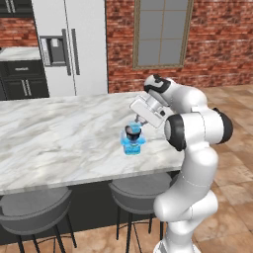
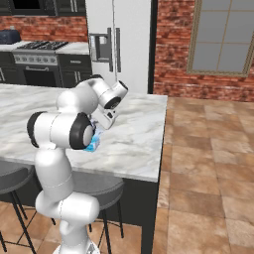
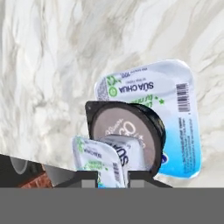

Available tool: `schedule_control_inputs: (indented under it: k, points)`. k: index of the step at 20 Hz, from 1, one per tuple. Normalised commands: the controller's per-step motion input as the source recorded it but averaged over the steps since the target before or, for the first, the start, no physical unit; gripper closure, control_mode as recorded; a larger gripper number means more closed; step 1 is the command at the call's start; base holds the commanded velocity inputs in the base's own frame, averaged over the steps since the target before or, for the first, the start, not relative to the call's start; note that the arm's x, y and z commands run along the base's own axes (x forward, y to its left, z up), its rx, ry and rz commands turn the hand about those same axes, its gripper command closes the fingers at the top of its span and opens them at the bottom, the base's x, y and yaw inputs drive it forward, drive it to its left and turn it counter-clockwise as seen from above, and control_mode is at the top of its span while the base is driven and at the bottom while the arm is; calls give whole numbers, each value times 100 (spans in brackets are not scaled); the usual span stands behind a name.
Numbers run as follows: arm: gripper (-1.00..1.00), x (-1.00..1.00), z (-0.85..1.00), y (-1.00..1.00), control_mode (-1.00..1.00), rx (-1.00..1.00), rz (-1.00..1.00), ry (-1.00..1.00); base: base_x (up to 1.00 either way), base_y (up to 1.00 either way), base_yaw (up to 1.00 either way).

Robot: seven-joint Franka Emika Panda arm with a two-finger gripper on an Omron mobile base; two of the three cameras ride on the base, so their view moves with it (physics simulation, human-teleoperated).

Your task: Stack the yogurt containers by placing the smaller containers on top of the larger containers.

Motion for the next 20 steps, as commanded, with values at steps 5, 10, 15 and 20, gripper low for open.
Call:
schedule_control_inputs:
  k: [5, 10, 15, 20]
  points:
    - [-100, -1, -1, -1, -100, 0, 0, 0, 0, 0, 0]
    - [-100, 0, 0, -1, -100, 0, 0, 0, 0, 0, 0]
    - [-100, 1, 0, -1, -100, 0, 0, 0, 0, 0, 0]
    - [-100, -5, 13, -11, -100, 0, 0, 0, 0, 0, 0]
